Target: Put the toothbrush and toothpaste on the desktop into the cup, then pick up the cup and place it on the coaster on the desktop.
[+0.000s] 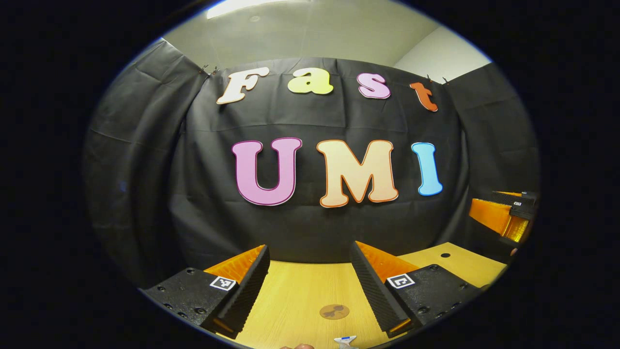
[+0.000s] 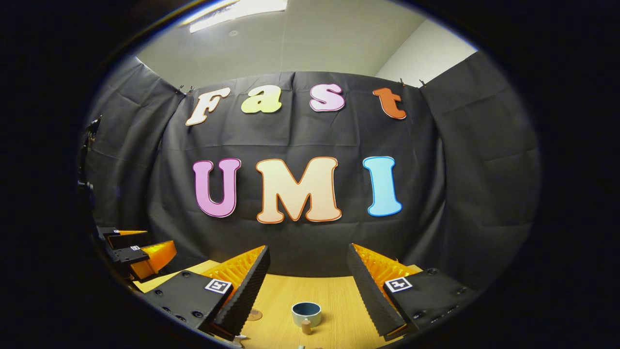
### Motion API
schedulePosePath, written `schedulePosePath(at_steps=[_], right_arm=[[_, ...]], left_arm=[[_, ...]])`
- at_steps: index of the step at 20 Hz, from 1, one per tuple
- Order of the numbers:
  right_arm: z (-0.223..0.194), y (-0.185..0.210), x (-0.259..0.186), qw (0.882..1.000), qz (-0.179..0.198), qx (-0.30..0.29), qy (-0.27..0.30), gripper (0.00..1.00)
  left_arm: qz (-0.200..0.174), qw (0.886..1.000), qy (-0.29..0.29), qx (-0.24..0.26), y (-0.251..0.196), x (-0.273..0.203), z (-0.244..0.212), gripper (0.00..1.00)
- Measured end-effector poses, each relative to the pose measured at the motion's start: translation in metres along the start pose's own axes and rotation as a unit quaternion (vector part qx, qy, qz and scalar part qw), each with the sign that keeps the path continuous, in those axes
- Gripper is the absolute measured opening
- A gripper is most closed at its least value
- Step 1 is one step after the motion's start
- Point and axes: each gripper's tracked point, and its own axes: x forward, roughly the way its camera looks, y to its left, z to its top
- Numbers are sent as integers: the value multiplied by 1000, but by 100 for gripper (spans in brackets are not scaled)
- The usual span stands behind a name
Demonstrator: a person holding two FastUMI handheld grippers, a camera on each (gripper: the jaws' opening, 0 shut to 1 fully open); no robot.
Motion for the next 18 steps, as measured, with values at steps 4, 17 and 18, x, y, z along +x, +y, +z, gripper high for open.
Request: schedulePosePath(at_steps=[4,17,18], right_arm=[[-9,1,-1,1000,2,-3,13,98],[-122,0,1,985,5,-20,169,99],[-134,0,0,982,8,-22,189,99]], left_arm=[[0,1000,3,-6,0,-3,-2,96],[18,1000,10,-3,5,-10,-4,96],[21,1000,11,-4,5,-11,-5,96]])
